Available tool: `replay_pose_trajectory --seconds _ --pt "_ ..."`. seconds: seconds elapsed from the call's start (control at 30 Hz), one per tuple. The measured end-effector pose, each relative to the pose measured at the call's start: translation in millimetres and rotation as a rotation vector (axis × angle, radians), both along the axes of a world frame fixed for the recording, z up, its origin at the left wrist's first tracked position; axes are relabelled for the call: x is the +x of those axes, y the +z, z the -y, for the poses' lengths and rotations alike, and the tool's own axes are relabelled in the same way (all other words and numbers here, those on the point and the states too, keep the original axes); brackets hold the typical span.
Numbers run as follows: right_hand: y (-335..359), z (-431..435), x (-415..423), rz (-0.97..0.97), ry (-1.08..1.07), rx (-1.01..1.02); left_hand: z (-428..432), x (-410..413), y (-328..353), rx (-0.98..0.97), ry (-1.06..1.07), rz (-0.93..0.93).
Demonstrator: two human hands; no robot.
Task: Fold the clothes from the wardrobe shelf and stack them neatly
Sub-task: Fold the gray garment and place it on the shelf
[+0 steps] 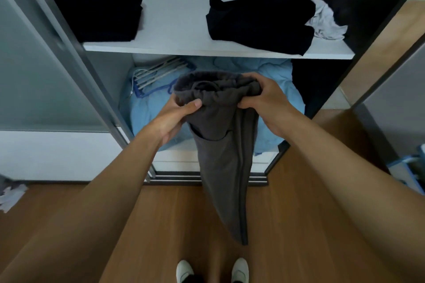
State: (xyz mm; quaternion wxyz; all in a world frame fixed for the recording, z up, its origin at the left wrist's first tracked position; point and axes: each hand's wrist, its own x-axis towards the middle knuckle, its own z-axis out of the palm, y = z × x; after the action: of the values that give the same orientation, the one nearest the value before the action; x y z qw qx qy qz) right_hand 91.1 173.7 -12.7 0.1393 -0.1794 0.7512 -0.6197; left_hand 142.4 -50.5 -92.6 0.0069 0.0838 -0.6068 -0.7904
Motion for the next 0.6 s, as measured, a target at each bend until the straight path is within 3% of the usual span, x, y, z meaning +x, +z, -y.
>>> replay_pose_trajectory --seconds 0.1,0.2,0.3,0.43,0.53,0.6 --pt "-1 -12 -2 0.030 0.035 -0.069 -4 -6 -3 -0.002 -0.139 -0.016" --pt "-10 -34 -4 0.155 0.017 -0.199 -14 -11 5 0.032 0.010 -0.047" --pt "-22 -54 -3 0.280 -0.013 -0.192 -23 -12 14 0.021 0.037 -0.050" --pt "-27 -59 -1 0.296 0.031 -0.263 -20 10 -1 0.124 -0.136 0.019" --pt "-30 -53 4 0.316 0.033 -0.196 -34 24 -8 -0.003 -0.233 0.124" --pt "-26 -52 1 0.363 -0.002 -0.109 -43 20 -1 -0.079 -0.151 0.113"
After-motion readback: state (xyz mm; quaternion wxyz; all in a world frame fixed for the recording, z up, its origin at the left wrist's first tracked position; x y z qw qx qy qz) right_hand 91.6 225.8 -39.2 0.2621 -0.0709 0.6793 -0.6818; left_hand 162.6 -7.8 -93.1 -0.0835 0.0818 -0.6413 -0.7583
